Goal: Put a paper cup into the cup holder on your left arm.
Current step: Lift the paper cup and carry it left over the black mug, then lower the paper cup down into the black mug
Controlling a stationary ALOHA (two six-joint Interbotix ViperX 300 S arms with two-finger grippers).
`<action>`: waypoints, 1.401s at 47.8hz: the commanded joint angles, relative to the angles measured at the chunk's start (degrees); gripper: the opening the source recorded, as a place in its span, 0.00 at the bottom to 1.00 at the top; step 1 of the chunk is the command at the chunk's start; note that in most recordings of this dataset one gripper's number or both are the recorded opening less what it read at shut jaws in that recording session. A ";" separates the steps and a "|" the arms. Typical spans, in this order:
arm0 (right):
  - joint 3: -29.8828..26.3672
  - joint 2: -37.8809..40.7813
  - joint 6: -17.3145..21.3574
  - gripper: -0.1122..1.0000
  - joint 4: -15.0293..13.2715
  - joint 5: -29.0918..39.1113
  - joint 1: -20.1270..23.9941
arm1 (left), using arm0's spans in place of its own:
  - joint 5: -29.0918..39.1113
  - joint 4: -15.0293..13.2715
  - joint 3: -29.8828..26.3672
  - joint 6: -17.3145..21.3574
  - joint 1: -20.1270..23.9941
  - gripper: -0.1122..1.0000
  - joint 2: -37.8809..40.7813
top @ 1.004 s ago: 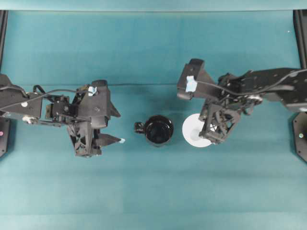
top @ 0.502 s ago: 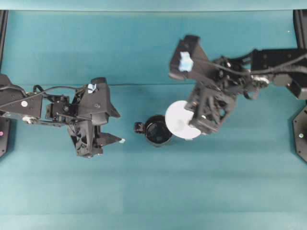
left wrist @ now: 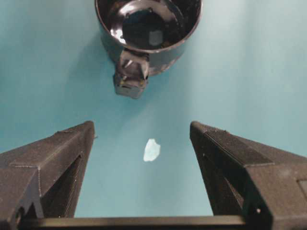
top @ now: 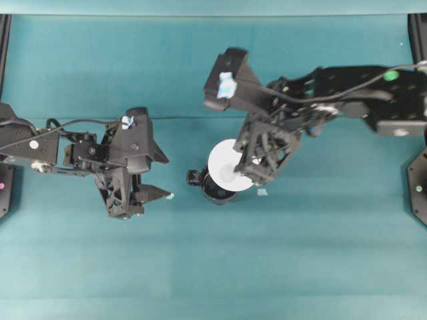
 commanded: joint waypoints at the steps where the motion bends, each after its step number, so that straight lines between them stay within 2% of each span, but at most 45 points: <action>1: -0.97 0.26 0.35 0.09 0.00 -1.23 0.18 | -0.53 0.18 -0.35 -0.09 -0.09 0.86 -0.18; 20: 0.09 5.19 0.35 0.09 0.00 -6.42 1.49 | -0.53 0.18 -0.18 -0.18 -0.09 0.86 -0.18; 51: -0.62 6.33 0.26 0.09 -0.79 -5.36 1.49 | -1.49 0.18 0.53 -0.18 0.18 0.86 -0.18; 67: -0.62 6.94 0.35 0.16 -0.79 -5.63 1.32 | -1.93 0.18 0.53 -0.18 0.26 0.86 -0.18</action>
